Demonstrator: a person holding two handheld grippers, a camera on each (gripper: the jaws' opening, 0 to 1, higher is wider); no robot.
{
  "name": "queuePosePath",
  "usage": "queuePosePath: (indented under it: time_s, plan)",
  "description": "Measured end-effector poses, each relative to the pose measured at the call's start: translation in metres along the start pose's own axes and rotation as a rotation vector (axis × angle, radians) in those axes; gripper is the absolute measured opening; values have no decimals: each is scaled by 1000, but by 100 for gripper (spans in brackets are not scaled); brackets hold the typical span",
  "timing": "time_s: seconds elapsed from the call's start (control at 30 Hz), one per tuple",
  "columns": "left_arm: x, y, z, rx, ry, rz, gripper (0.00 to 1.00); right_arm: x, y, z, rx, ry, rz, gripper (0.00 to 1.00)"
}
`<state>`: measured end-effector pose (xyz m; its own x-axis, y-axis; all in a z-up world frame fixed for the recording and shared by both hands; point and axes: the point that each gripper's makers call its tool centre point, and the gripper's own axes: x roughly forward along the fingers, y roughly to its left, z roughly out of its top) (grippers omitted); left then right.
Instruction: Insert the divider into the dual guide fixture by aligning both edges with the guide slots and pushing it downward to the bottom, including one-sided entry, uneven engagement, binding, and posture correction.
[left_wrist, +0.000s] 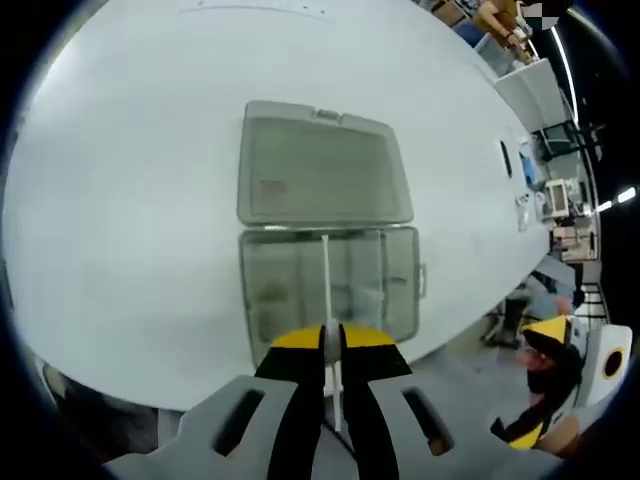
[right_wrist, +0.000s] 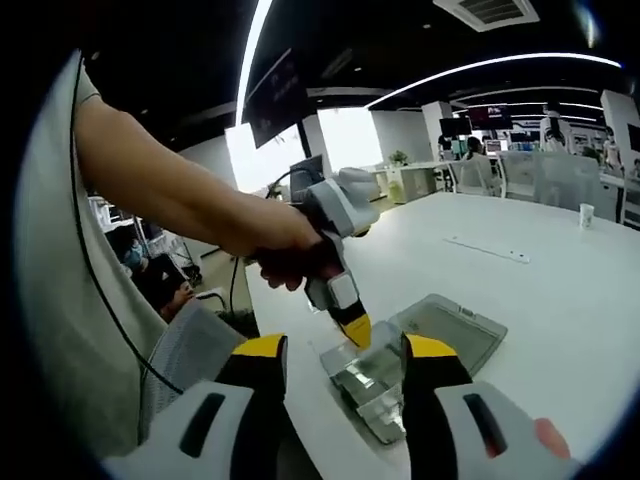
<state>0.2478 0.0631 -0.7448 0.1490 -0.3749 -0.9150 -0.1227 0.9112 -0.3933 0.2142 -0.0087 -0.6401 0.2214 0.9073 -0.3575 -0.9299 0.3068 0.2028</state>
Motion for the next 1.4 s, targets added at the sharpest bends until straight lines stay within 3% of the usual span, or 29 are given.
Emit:
queuePosePath:
  time_s: [0.53,1.4]
  plan:
    - [7,7,2,-9,13,17,1,5,1,-12,-97,73,1,50]
    - [20,12,5,-11,33,29,1,6,-4,-16,-68,76,6,50]
